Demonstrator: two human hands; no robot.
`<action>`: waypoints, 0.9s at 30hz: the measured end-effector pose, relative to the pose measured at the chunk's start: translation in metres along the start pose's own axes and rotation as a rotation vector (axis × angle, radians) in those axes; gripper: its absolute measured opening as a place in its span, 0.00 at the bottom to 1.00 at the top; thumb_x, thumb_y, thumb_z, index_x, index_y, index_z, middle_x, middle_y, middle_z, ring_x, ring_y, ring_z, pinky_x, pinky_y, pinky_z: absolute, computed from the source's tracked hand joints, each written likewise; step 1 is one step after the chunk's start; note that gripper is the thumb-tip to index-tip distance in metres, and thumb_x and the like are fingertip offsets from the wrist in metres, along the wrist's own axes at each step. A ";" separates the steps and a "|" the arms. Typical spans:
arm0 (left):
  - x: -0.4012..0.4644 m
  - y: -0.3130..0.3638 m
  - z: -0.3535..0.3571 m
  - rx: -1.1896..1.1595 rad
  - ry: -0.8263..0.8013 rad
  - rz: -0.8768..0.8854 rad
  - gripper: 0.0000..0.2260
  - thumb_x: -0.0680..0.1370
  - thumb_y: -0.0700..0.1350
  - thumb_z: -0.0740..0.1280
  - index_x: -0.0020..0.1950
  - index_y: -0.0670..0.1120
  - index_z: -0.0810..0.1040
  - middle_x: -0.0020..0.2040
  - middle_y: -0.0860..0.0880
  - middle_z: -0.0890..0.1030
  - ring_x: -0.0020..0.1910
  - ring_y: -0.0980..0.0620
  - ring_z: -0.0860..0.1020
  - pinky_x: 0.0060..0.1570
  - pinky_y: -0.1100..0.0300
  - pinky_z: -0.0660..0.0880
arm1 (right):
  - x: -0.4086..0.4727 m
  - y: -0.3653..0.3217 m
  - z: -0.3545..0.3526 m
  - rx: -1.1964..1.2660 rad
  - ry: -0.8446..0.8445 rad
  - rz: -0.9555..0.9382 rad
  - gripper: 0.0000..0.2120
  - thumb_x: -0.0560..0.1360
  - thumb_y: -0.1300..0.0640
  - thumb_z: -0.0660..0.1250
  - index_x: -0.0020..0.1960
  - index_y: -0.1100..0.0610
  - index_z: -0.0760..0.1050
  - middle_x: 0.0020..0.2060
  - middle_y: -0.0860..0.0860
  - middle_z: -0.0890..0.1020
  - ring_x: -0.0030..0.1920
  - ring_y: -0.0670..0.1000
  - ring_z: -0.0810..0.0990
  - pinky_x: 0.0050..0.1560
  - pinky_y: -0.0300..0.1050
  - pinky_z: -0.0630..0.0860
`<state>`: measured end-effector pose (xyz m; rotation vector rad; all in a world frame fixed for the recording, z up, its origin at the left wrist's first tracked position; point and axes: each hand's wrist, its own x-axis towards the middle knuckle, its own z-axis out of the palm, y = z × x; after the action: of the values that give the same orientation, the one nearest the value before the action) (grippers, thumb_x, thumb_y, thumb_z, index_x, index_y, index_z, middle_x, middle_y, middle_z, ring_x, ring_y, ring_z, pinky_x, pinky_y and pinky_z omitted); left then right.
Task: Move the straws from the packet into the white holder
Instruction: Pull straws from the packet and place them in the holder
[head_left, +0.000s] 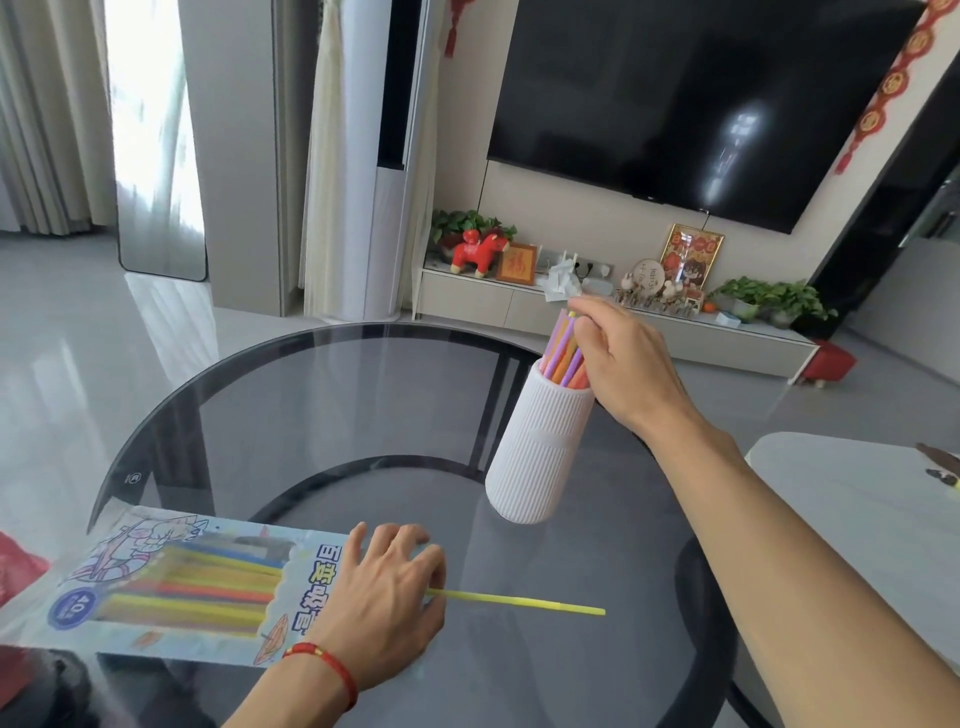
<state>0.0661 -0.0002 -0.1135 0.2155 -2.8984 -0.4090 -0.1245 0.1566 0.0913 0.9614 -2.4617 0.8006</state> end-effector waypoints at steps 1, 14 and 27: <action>0.000 0.000 0.000 -0.002 -0.003 0.000 0.07 0.78 0.57 0.60 0.51 0.57 0.73 0.64 0.56 0.72 0.66 0.49 0.68 0.75 0.43 0.56 | -0.002 -0.001 0.000 0.015 0.004 0.013 0.21 0.88 0.55 0.54 0.80 0.56 0.70 0.79 0.53 0.73 0.78 0.54 0.71 0.74 0.47 0.67; -0.001 0.003 -0.014 -0.058 0.048 0.030 0.08 0.78 0.56 0.61 0.52 0.56 0.76 0.62 0.56 0.74 0.62 0.50 0.71 0.72 0.44 0.60 | -0.100 0.014 0.027 0.149 0.306 -0.136 0.10 0.78 0.60 0.64 0.41 0.58 0.82 0.35 0.48 0.82 0.35 0.47 0.75 0.36 0.32 0.69; -0.022 -0.032 -0.043 0.161 -0.275 0.077 0.60 0.58 0.80 0.60 0.80 0.52 0.42 0.78 0.53 0.60 0.78 0.49 0.55 0.76 0.32 0.43 | -0.181 0.052 0.087 0.012 -0.544 0.282 0.02 0.82 0.55 0.69 0.51 0.50 0.79 0.54 0.48 0.76 0.61 0.51 0.74 0.62 0.51 0.75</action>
<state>0.1002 -0.0378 -0.0863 0.0755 -3.2005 -0.2063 -0.0477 0.2227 -0.0894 0.9441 -3.1178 0.7067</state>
